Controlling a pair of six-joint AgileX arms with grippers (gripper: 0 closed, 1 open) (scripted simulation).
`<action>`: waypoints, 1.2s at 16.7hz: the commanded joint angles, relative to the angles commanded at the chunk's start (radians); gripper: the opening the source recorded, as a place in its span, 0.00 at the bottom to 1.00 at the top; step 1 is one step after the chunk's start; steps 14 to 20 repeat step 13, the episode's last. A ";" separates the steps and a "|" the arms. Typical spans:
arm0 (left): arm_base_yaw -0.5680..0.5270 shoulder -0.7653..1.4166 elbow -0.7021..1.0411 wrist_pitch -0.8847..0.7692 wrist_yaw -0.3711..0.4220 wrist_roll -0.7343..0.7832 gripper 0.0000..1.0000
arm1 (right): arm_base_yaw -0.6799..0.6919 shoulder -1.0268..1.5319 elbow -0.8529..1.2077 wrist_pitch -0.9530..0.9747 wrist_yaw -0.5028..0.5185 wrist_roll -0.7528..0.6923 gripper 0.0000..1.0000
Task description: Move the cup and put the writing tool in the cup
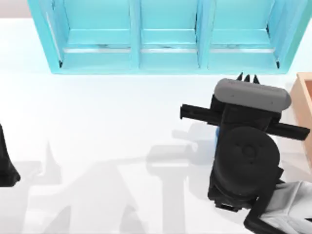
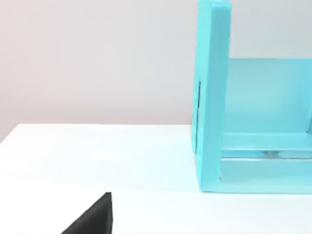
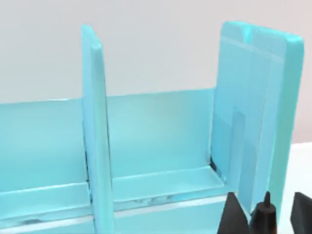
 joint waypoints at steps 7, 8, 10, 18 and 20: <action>0.000 0.000 0.000 0.000 0.000 0.000 1.00 | 0.000 0.000 0.000 0.000 0.000 0.000 0.98; 0.000 0.000 0.000 0.000 0.000 0.000 1.00 | 0.000 0.000 0.000 0.000 0.000 0.000 1.00; 0.000 0.000 0.000 0.000 0.000 0.000 1.00 | 0.000 0.000 0.000 0.000 0.000 0.000 1.00; 0.000 0.000 0.000 0.000 0.000 0.000 1.00 | 0.000 0.000 0.000 0.000 0.000 0.000 1.00; 0.000 0.000 0.000 0.000 0.000 0.000 1.00 | 0.000 0.000 0.000 0.000 0.000 0.000 1.00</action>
